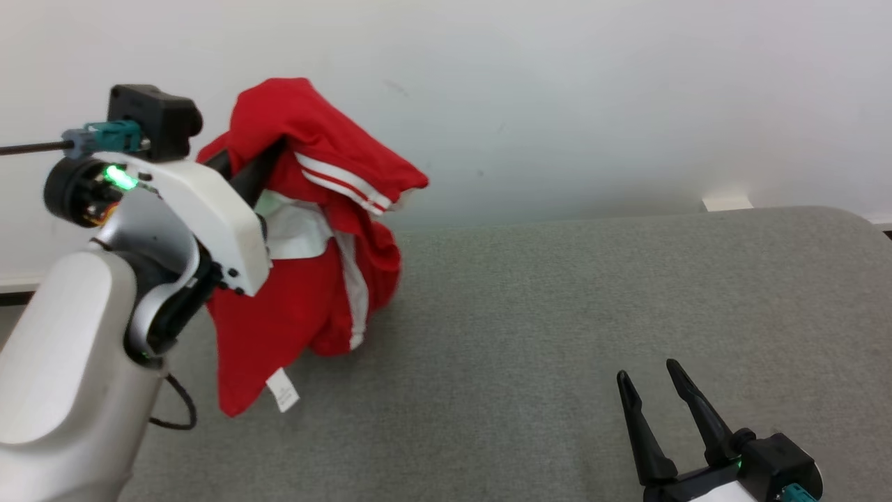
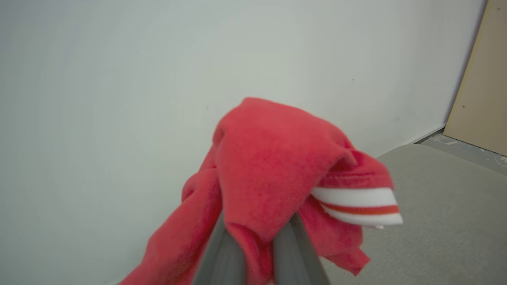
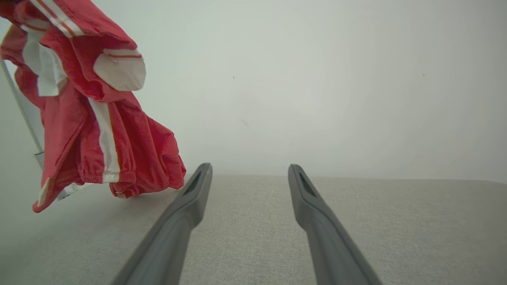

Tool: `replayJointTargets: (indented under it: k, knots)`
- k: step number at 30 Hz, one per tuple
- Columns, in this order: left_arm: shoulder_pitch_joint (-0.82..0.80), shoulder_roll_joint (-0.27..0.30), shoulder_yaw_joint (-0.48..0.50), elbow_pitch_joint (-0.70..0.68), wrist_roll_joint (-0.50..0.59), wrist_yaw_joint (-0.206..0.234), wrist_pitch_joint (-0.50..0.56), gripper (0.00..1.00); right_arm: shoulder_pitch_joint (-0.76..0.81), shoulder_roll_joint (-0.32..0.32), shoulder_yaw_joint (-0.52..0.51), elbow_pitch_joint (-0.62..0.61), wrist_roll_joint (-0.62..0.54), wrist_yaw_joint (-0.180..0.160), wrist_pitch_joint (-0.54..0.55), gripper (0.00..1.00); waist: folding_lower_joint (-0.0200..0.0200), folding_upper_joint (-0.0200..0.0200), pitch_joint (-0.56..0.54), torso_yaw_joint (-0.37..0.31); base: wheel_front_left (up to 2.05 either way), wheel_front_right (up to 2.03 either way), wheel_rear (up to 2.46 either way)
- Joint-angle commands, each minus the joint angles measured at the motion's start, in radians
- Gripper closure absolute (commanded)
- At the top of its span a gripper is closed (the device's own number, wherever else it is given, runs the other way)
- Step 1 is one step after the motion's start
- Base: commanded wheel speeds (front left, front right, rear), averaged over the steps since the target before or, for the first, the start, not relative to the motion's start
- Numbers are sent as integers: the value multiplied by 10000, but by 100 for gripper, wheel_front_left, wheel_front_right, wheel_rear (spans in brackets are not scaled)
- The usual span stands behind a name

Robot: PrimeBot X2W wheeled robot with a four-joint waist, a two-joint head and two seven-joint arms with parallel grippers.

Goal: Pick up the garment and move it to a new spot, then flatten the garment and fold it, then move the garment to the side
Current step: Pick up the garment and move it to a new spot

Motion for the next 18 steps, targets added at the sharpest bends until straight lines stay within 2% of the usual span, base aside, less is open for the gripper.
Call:
replayJointTargets:
  k: [1, 6, 11, 18]
  knots:
    - [77, -99, 31, -271, -70, 67, -31, 100, 20, -29, -9, -31, -41, -19, 10, 0, 0, 0, -17, -277, 0, 0, 0]
    - [257, -662, -107, -1508, -362, 247, -201, 100, 0, -38, -110, -64, -124, -18, 10, 0, 0, 0, 10, -971, 0, 0, 0]
    - [717, -1177, -464, -2049, -209, 542, -519, 100, -17, -78, -157, -73, -146, -19, 8, 0, 0, 0, 131, -1655, 0, 0, 0]
    - [1781, -1691, -1095, -834, 985, 1210, -2178, 100, -163, -113, -64, -56, -56, -18, 10, 0, 0, 0, 380, -2396, 0, 0, 0]
